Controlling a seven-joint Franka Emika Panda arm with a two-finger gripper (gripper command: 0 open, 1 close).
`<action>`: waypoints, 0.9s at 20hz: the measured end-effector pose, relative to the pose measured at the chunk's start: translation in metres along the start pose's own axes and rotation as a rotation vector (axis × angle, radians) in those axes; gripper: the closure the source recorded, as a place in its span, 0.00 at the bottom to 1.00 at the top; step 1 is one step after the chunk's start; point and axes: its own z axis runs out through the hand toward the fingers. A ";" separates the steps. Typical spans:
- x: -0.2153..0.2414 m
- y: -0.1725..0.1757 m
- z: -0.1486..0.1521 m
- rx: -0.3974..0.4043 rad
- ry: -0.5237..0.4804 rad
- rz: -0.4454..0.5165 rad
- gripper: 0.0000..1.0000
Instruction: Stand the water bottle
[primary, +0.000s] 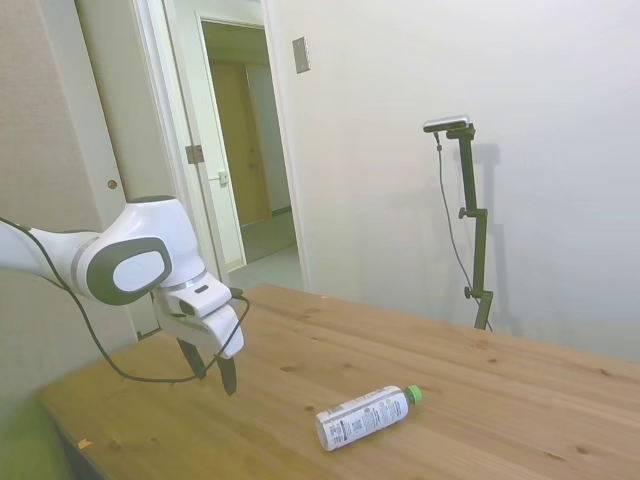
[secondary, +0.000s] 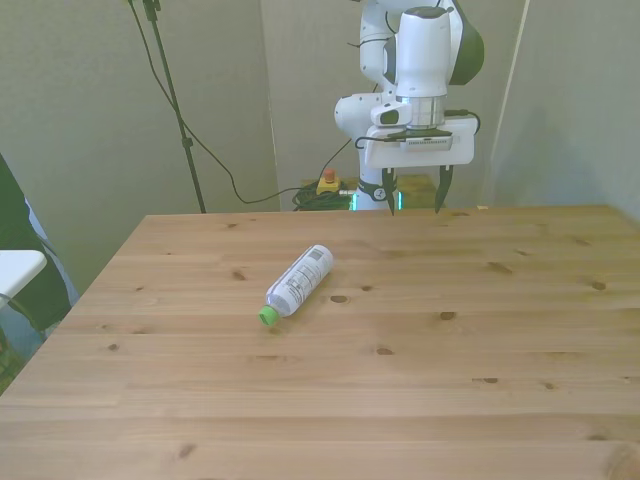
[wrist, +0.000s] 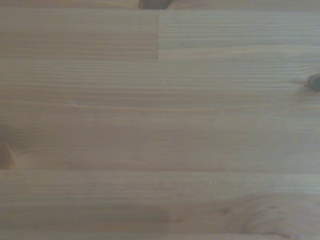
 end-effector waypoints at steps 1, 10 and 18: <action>0.000 0.000 0.001 -0.001 -0.001 0.000 0.00; 0.074 0.012 -0.022 0.031 0.089 0.122 0.00; 0.213 0.027 -0.017 0.022 0.126 0.286 0.00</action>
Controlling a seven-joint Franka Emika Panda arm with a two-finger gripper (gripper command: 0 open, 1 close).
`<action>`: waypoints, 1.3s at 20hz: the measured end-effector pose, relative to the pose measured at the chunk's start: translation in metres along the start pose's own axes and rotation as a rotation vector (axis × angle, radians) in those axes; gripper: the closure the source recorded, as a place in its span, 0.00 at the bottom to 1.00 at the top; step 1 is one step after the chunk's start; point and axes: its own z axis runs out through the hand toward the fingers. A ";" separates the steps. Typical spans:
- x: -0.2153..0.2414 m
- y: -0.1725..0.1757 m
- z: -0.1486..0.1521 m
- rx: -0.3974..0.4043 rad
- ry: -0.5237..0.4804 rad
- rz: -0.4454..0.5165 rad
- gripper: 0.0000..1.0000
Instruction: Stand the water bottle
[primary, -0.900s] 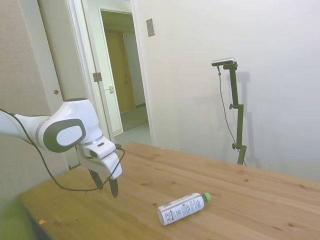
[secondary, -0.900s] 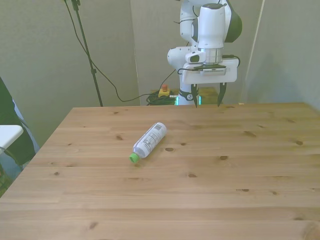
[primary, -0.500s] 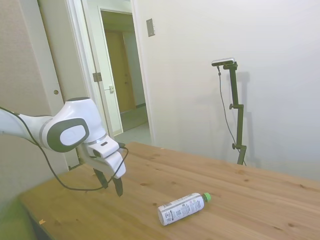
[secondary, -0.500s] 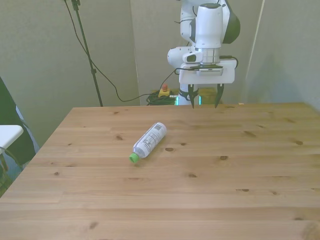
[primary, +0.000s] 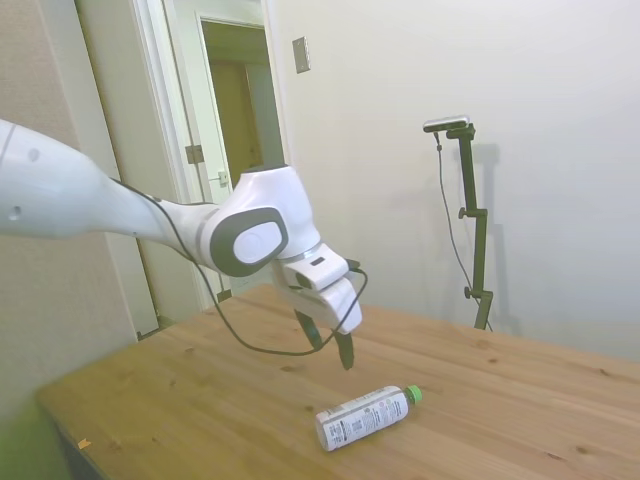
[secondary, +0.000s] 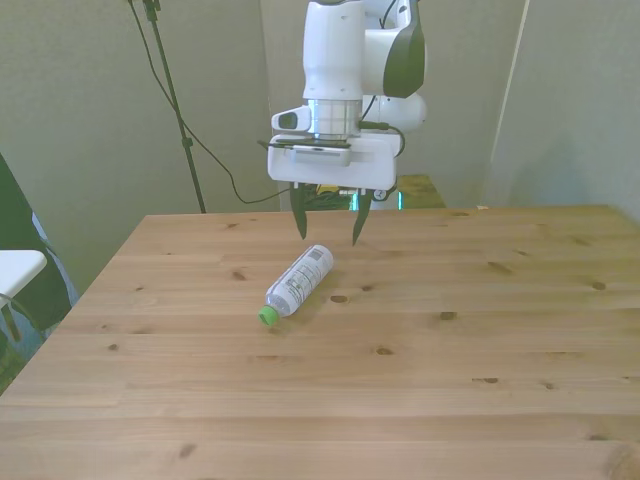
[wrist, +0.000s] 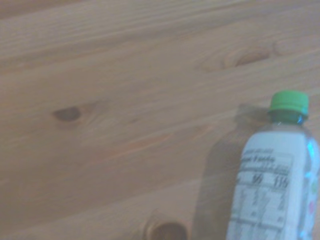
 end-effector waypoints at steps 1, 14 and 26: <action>0.015 0.000 0.004 -0.004 0.007 0.018 0.00; 0.092 -0.017 0.090 -0.077 0.000 0.107 0.00; 0.094 -0.029 0.137 -0.121 -0.032 0.116 1.00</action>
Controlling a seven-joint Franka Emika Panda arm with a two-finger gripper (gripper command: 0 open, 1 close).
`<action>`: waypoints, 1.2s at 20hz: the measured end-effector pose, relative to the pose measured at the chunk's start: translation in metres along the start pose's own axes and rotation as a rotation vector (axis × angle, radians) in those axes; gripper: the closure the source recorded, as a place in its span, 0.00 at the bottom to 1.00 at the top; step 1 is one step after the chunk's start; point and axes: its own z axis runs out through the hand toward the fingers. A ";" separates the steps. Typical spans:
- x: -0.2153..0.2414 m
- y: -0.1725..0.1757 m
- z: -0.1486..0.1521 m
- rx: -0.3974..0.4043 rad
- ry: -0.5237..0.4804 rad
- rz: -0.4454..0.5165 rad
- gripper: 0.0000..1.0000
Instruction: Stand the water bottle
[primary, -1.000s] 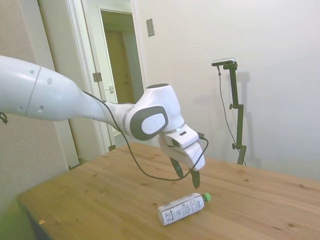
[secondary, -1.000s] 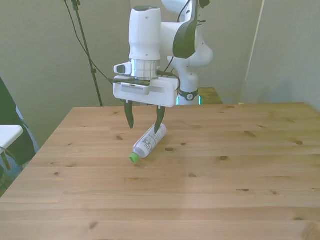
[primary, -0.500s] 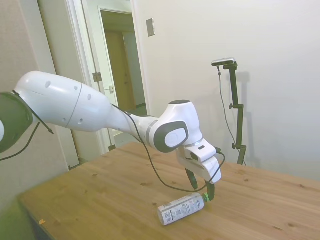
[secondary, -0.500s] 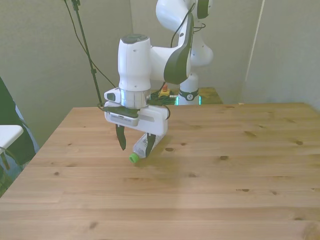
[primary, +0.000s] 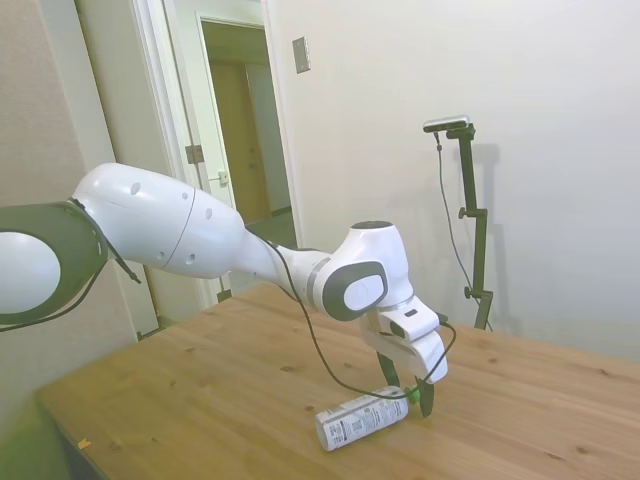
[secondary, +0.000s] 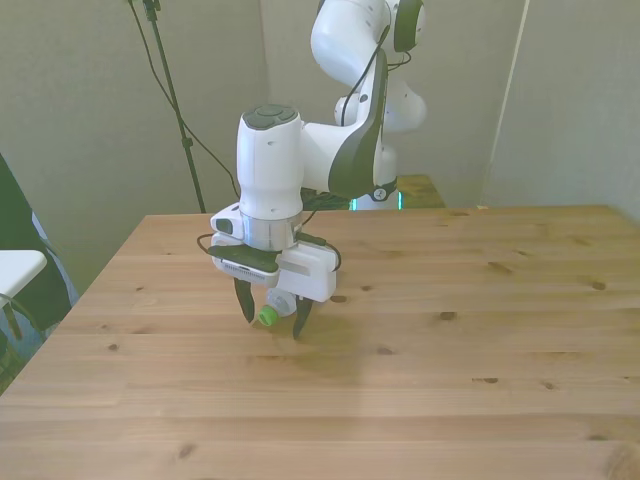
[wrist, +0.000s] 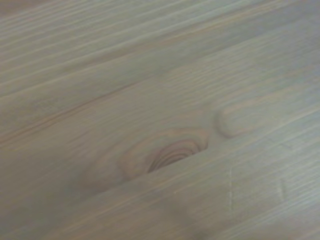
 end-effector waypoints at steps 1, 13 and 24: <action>0.000 0.000 0.000 0.000 -0.002 0.001 1.00; -0.004 -0.002 0.000 0.017 -0.050 0.034 1.00; -0.009 -0.013 -0.013 0.062 -0.131 0.082 1.00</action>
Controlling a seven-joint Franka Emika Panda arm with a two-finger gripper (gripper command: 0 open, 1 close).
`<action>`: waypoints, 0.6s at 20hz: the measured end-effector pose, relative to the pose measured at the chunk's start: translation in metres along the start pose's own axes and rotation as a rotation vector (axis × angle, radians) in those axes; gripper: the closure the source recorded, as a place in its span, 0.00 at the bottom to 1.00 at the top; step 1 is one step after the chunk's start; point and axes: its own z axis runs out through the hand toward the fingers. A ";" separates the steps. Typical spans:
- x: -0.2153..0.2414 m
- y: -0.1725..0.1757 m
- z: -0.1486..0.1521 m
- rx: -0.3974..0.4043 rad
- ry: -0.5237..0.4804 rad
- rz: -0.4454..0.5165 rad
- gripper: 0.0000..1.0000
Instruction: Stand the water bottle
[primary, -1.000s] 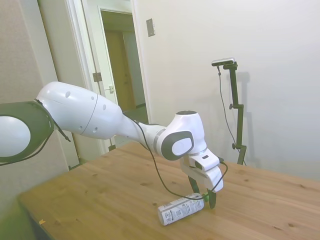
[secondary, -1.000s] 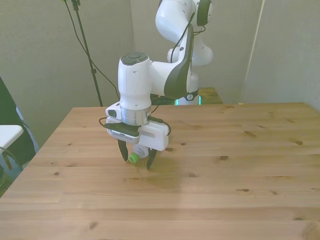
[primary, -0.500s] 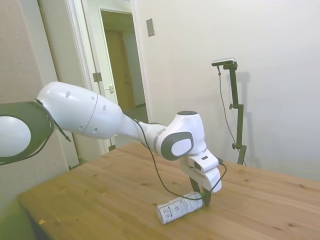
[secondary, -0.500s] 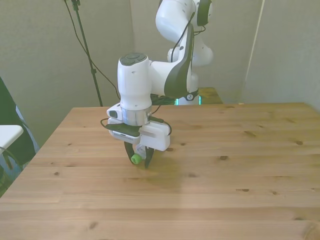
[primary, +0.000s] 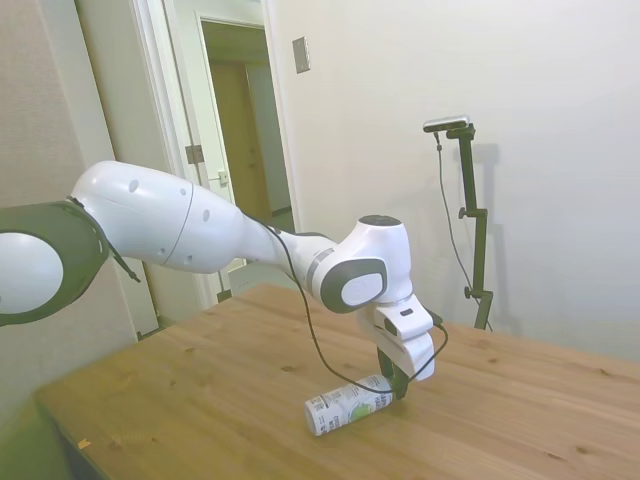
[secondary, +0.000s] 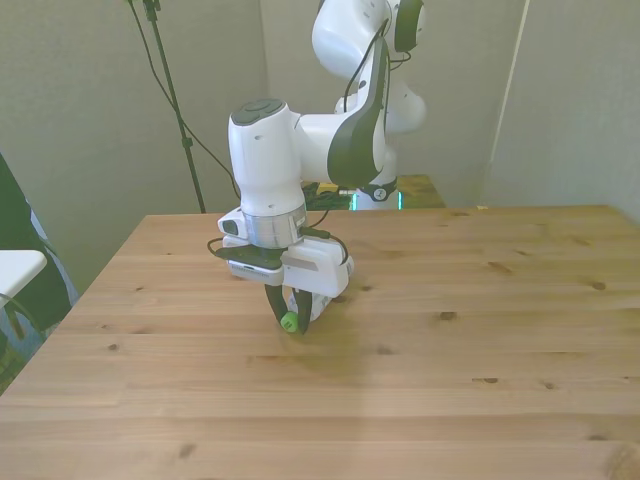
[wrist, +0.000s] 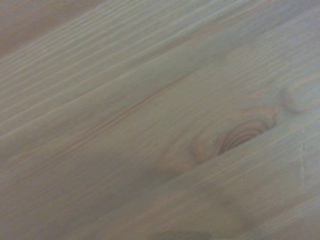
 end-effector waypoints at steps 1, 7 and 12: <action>-0.002 -0.002 -0.003 0.010 -0.005 0.006 1.00; -0.048 -0.020 -0.089 0.156 0.018 0.036 1.00; -0.099 -0.009 -0.149 0.293 0.177 0.104 1.00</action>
